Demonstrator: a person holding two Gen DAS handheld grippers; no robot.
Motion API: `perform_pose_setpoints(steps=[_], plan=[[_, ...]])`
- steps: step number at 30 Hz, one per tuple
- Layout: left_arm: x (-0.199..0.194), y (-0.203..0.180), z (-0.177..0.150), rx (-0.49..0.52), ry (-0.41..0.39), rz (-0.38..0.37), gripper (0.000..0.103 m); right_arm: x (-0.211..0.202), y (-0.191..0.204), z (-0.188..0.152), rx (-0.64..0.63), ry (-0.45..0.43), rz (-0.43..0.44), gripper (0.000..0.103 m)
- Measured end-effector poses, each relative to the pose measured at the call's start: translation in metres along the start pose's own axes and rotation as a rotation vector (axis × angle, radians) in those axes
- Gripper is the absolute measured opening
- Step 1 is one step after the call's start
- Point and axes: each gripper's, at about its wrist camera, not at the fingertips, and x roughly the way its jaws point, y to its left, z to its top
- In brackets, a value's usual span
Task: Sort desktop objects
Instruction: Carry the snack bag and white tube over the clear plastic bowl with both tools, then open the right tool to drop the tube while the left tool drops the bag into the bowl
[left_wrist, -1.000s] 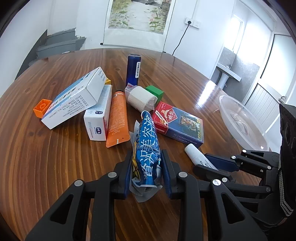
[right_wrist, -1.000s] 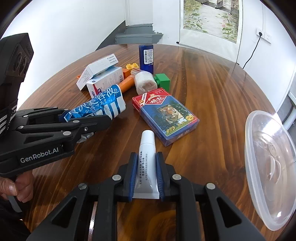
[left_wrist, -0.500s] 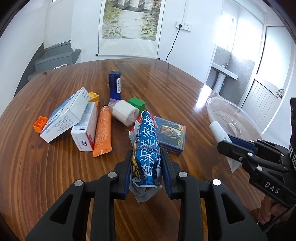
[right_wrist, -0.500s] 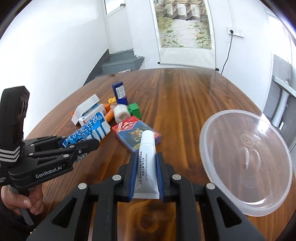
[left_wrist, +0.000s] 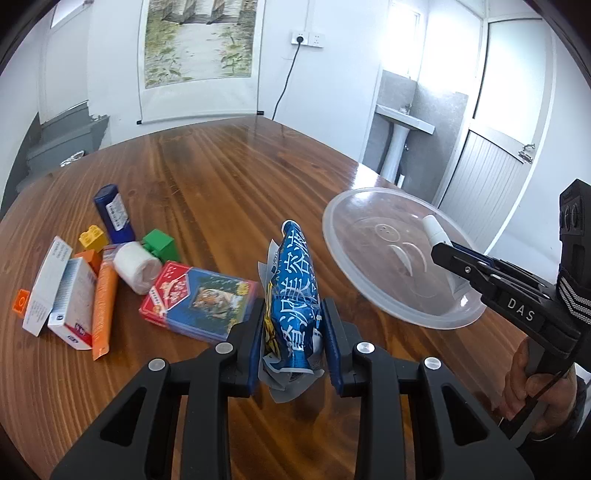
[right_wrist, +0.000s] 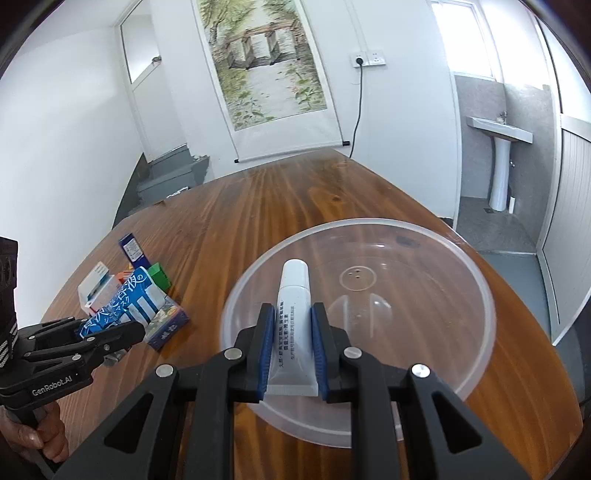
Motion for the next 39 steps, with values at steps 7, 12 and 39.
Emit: perform_pose_setpoints(steps=[7,12,39], plan=[[0.021,-0.044,0.017,0.062,0.020,-0.055,0.031,-0.004,-0.036,0.005,0.062,-0.006,-0.043,0.022],[0.037,-0.069,0.029,0.091,0.032,-0.084,0.031,-0.004,-0.055,0.006,0.083,0.000,-0.062,0.023],[0.049,-0.063,0.036,0.067,0.005,-0.050,0.068,0.001,-0.067,0.010,0.137,0.018,-0.077,0.050]])
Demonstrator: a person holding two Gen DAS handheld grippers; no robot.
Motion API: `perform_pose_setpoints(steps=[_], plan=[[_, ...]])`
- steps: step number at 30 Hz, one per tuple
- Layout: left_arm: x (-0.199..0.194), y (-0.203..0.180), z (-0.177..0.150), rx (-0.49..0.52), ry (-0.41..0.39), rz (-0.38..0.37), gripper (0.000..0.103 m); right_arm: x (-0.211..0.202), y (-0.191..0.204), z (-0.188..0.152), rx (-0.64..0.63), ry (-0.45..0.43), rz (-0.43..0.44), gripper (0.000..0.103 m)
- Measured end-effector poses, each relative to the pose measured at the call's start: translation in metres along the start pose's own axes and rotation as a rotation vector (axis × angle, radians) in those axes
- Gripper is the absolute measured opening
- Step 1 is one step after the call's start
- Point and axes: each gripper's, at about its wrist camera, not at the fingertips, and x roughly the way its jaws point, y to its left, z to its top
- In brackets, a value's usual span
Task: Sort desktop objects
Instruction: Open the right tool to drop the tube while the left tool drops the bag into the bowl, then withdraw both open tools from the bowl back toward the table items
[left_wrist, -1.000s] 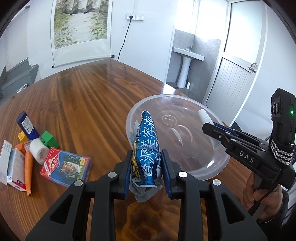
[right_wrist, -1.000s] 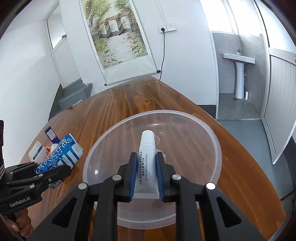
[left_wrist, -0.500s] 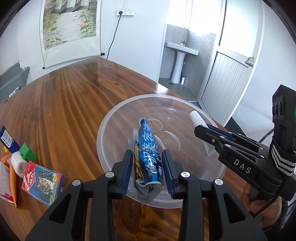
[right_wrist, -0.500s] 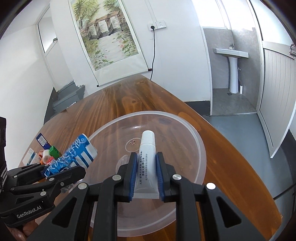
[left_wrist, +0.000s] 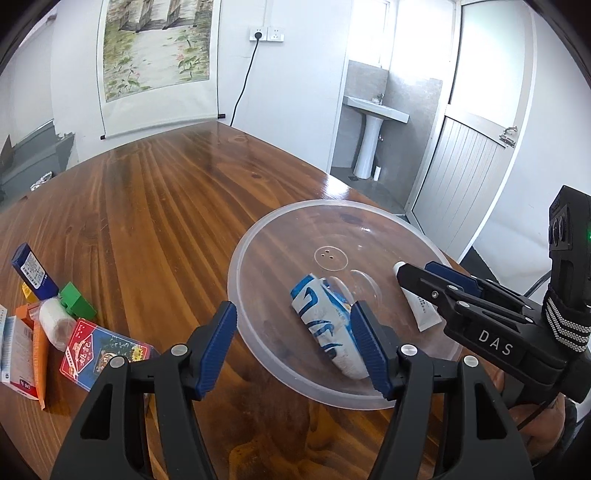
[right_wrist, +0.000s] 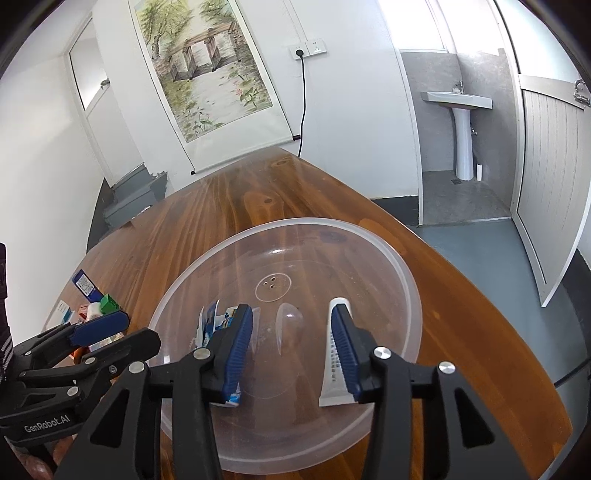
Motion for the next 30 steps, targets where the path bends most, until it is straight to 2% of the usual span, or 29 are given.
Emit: perform_pose_setpoints(steps=[4,11,16,30], plan=[[-0.008,0.008,-0.005,-0.014,-0.009,0.029,0.068,0.000,0.013,-0.002,-0.015,-0.003,0.008,0.058],[-0.024,0.036,-0.013,-0.068,-0.027,0.066,0.068,-0.002,0.040,-0.006,-0.067,-0.010,0.037,0.065],[-0.036,0.059,-0.021,-0.109,-0.040,0.100,0.068,-0.003,0.062,-0.010,-0.091,-0.015,0.066,0.079],[-0.079,0.144,-0.060,-0.284,-0.071,0.207,0.068,0.010,0.133,-0.032,-0.215,0.039,0.168,0.081]])
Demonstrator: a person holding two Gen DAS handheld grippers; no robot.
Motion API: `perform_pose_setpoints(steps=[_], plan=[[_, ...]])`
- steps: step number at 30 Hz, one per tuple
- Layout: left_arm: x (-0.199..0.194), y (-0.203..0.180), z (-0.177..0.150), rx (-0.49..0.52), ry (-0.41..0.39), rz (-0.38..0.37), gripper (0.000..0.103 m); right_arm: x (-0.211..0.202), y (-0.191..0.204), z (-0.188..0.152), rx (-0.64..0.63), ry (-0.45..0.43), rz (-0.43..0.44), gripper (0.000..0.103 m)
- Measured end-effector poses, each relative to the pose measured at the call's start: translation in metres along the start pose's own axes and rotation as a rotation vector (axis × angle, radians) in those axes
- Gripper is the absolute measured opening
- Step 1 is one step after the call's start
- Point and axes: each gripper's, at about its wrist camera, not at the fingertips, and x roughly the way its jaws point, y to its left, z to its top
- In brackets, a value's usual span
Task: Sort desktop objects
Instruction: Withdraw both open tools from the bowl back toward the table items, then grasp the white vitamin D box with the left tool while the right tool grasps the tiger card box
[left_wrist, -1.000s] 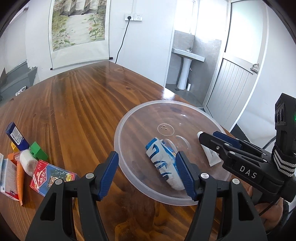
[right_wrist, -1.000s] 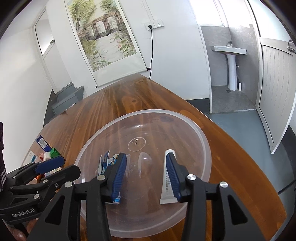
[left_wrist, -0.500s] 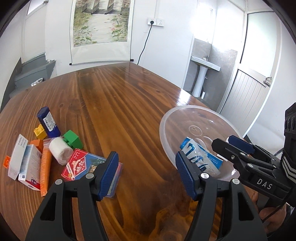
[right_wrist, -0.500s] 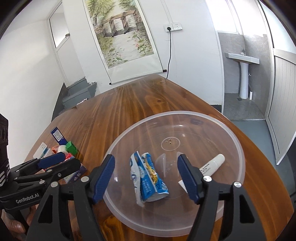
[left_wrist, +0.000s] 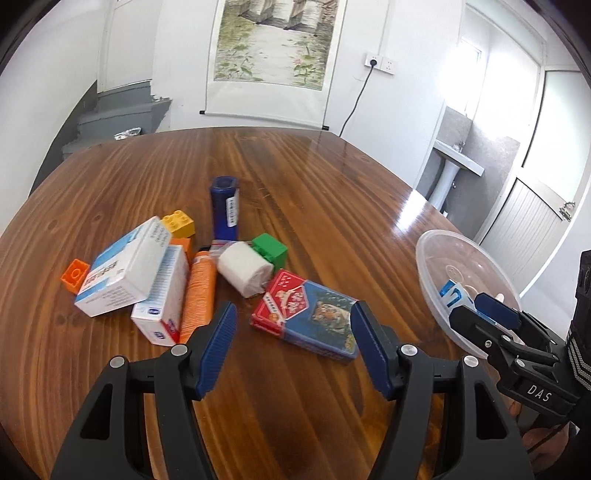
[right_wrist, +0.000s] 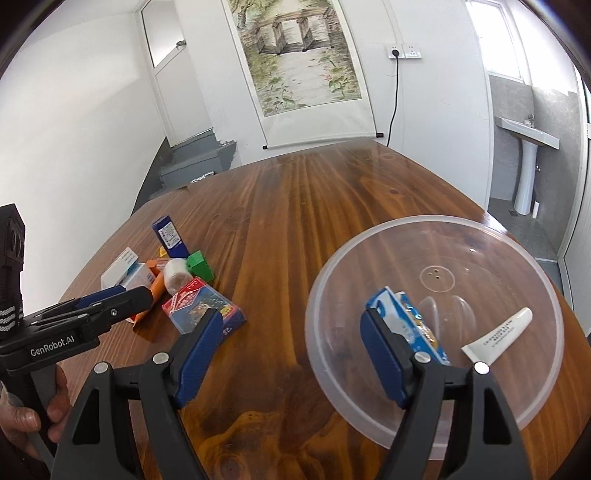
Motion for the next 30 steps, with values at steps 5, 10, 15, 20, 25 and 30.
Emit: perform_pose_setpoints(steps=[5,10,15,20,25,30], plan=[[-0.010,0.036,-0.002,-0.033,-0.022,0.075,0.068,0.009,0.019,0.000,-0.027,0.015,0.032,0.081],[-0.013,0.065,-0.005,-0.046,-0.024,0.162,0.068,0.019,0.038,-0.001,-0.058,0.032,0.057,0.081],[-0.006,0.083,-0.011,-0.012,-0.006,0.238,0.068,0.028,0.053,-0.004,-0.080,0.049,0.072,0.081],[0.006,0.098,-0.013,0.010,0.021,0.286,0.068,0.038,0.063,-0.006,-0.098,0.070,0.084,0.081],[0.017,0.110,-0.011,0.061,0.043,0.351,0.068,0.047,0.068,-0.008,-0.109,0.090,0.097,0.081],[0.031,0.117,-0.009,0.096,0.075,0.391,0.068,0.056,0.073,-0.007,-0.123,0.105,0.107,0.081]])
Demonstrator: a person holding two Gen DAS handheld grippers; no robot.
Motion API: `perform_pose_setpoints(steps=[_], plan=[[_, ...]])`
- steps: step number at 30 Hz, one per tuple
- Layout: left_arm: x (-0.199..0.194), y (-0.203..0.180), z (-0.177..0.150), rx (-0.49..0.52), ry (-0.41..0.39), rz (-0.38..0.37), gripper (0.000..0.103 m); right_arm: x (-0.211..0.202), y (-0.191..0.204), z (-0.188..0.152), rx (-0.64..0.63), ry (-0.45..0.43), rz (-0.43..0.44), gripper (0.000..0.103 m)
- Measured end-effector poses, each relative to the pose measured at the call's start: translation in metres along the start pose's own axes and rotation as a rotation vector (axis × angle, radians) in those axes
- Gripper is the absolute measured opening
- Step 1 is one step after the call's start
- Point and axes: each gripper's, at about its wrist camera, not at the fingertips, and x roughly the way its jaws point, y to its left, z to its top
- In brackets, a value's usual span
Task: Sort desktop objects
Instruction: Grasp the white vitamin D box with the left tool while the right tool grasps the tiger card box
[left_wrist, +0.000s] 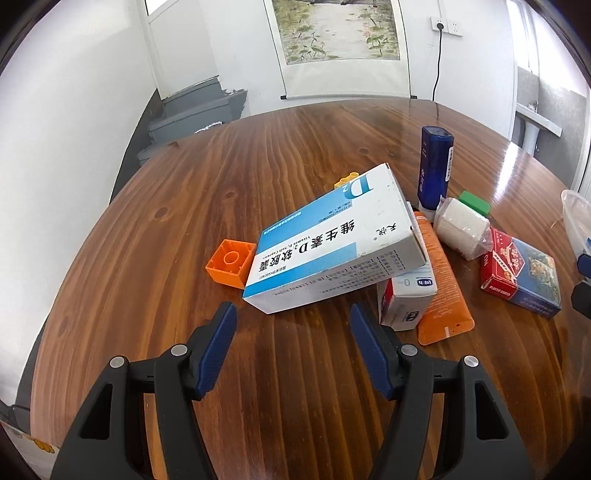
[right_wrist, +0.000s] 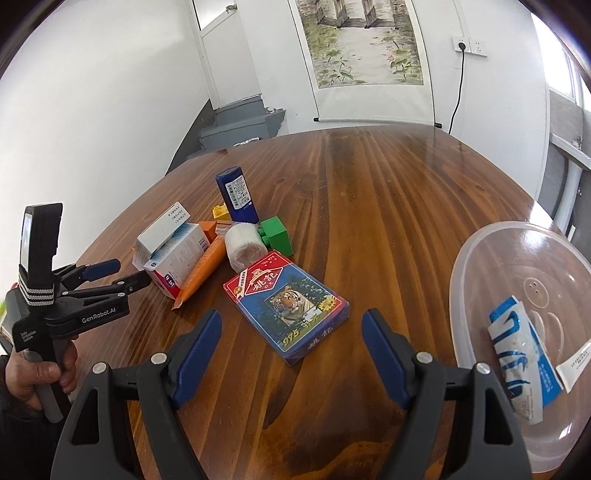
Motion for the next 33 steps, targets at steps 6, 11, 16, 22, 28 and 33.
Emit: perform_pose_setpoints(steps=[6,11,16,22,28,33], plan=[[0.010,-0.012,0.007,0.095,-0.004,0.048,0.068,0.010,0.003,0.007,-0.026,0.018,0.016,0.081],[0.018,-0.018,0.014,0.138,-0.004,0.074,0.068,0.021,0.007,0.012,-0.063,0.046,0.027,0.081],[0.022,-0.019,0.017,0.140,-0.003,0.061,0.068,0.034,0.006,0.017,-0.079,0.076,0.041,0.082],[0.019,-0.023,0.023,0.151,-0.034,0.055,0.068,0.045,0.008,0.019,-0.106,0.103,0.037,0.082],[0.010,-0.021,0.025,0.135,-0.068,0.019,0.049,0.052,0.011,0.024,-0.139,0.116,0.030,0.082],[-0.001,-0.014,0.026,0.090,-0.090,-0.031,0.035,0.061,0.012,0.024,-0.158,0.140,0.023,0.082]])
